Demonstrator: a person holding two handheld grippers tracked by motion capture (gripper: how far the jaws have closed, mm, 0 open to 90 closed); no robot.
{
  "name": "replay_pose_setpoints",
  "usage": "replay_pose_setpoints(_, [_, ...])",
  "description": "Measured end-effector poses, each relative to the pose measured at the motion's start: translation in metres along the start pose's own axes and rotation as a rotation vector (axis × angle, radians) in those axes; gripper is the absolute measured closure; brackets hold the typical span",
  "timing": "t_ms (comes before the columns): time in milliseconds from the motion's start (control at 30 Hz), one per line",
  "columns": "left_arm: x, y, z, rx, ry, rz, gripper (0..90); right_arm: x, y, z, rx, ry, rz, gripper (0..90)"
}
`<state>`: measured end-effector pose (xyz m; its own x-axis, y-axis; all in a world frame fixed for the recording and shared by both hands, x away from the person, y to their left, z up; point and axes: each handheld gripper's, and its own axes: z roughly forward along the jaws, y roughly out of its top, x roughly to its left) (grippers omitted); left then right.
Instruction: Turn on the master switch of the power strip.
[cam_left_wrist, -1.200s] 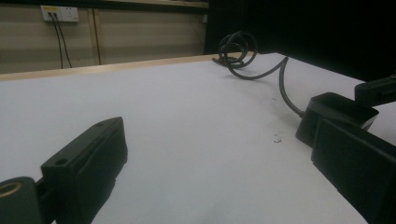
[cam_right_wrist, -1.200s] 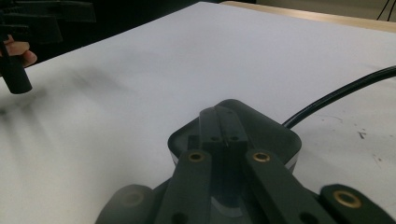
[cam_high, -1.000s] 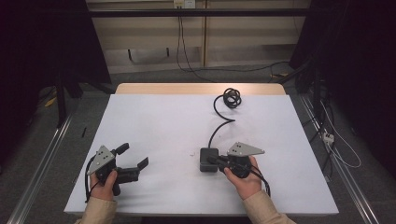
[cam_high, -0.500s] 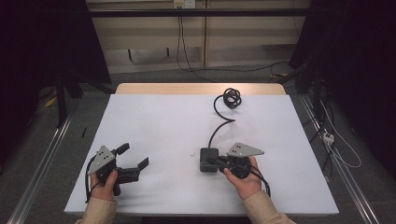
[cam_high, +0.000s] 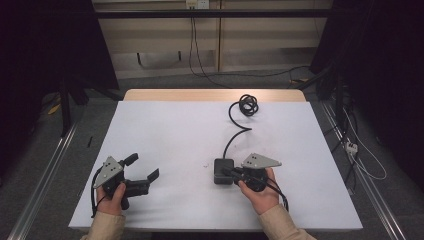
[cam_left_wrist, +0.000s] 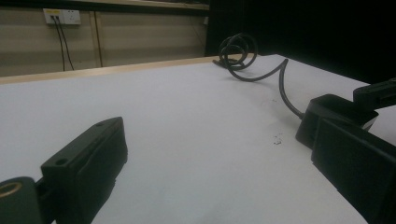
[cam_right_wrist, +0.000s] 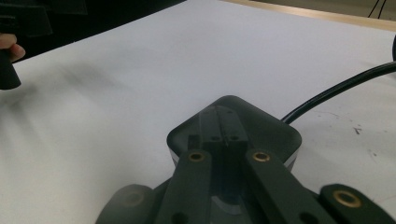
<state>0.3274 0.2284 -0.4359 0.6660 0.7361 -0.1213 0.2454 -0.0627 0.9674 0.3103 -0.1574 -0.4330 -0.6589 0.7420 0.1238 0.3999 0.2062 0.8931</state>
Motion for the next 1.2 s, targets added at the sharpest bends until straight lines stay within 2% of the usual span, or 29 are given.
replay_pose_setpoints(1200, [0.0003, -0.0003, -0.0016, -0.001, 0.004, 0.001, 3.2, 0.0003, -0.0005, 0.0004, 0.002, -0.004, 0.016, 90.0])
